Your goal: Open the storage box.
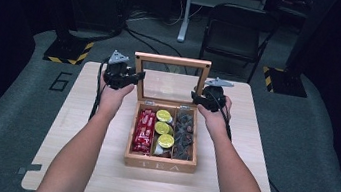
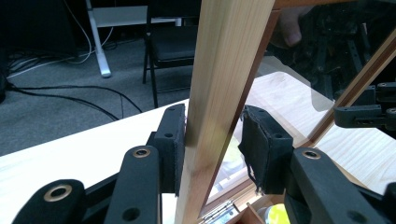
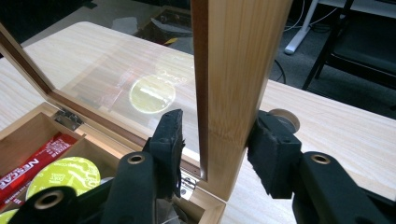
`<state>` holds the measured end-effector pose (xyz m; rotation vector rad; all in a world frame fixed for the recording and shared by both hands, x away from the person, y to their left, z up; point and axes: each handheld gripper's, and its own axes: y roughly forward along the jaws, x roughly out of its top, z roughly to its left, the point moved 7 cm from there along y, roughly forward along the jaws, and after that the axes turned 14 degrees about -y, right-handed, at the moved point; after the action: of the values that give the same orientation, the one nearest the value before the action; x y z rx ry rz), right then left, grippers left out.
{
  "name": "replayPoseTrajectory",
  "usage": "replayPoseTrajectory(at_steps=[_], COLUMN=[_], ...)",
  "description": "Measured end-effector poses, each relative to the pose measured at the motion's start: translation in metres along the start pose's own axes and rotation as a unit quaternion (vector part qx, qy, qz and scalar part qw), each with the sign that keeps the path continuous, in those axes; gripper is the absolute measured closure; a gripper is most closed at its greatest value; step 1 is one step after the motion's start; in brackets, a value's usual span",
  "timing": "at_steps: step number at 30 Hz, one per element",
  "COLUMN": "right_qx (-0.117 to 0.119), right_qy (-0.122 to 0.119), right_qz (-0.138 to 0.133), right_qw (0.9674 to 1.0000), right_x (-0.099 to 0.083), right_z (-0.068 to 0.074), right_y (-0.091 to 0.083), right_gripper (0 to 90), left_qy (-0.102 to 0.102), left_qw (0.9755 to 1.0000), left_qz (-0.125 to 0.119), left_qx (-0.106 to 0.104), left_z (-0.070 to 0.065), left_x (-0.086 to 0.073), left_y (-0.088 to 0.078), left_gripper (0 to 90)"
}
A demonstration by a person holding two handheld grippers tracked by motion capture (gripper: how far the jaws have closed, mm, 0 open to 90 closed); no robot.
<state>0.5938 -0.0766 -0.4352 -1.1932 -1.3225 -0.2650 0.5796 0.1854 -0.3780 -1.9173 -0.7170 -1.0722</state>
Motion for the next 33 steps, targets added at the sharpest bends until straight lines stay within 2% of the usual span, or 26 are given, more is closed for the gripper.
replayPoseTrajectory(at_steps=[6, 19, 28, 33], right_qx=[0.005, 0.004, 0.006, 0.005], right_qy=[0.009, 0.010, 0.015, 0.016], right_qz=[0.012, 0.010, 0.012, 0.017], right_qw=[0.9999, 0.9999, 0.9998, 0.9997], right_x=[-0.003, -0.004, -0.004, -0.004], right_z=[-0.003, -0.003, -0.003, -0.002], right_y=[-0.002, -0.002, -0.003, -0.004], right_gripper=[63.7, 64.4, 64.3, 64.3], left_qy=[-0.005, 0.001, -0.008, -0.011], left_qw=[1.0000, 1.0000, 0.9999, 0.9999], left_qz=[-0.003, 0.002, 0.012, 0.008], left_qx=[0.001, 0.001, 0.004, 0.001], left_z=[0.000, 0.001, 0.005, 0.006], left_x=[0.000, -0.005, -0.016, -0.019], left_y=[0.000, 0.003, 0.008, 0.009], left_gripper=[60.0, 59.2, 58.2, 58.2])
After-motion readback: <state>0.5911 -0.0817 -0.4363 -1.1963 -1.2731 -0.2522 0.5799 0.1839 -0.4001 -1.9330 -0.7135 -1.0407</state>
